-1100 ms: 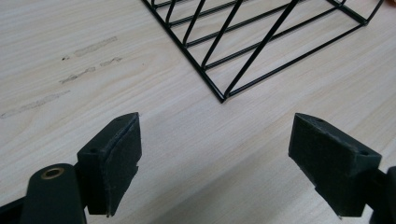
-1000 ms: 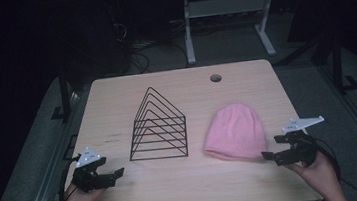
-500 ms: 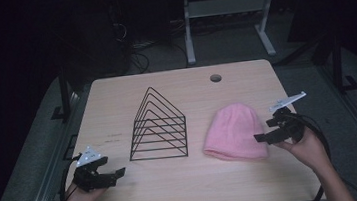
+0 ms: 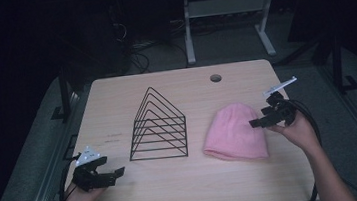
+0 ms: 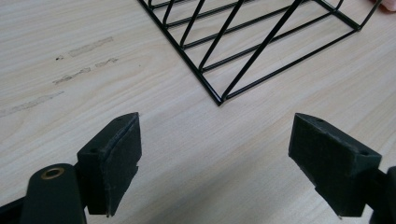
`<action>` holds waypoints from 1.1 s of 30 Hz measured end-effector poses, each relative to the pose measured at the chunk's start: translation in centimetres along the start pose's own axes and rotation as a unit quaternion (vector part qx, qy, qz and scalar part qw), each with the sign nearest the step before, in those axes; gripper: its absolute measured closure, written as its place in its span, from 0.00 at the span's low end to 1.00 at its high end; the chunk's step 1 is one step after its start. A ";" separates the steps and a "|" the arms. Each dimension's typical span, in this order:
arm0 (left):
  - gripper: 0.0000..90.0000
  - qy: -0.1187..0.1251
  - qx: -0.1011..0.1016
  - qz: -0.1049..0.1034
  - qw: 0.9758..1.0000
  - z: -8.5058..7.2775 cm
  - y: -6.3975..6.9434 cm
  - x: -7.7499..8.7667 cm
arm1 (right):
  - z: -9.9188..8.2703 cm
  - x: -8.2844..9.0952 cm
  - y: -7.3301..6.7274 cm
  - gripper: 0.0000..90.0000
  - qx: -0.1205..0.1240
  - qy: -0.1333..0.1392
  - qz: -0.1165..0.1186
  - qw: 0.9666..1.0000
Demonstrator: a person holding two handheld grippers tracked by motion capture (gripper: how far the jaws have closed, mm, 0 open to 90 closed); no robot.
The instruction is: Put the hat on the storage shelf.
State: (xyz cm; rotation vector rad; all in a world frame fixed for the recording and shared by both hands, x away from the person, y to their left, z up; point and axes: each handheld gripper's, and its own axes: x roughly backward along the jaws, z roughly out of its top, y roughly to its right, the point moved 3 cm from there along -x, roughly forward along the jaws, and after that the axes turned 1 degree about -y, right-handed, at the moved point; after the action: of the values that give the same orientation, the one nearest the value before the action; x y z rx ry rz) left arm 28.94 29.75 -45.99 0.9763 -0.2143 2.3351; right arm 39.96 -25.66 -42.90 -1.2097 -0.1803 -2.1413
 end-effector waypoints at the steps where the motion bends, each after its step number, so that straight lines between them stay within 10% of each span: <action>1: 0.19 0.000 0.000 0.000 1.000 0.0 0.0 0.0 | 0.3 -0.1 0.2 0.21 -0.002 -0.002 0.002 1.000; 33: 0.19 0.001 -0.005 0.003 1.000 0.3 -0.1 -0.4 | 4.0 -4.4 3.9 0.37 -0.060 -0.052 -0.008 0.997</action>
State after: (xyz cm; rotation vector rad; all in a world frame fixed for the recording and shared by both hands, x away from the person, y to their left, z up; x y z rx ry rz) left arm 29.37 29.60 -46.06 0.9689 -0.2279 2.3376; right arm 46.70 -24.85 -44.92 -1.3939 -0.1068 -2.1296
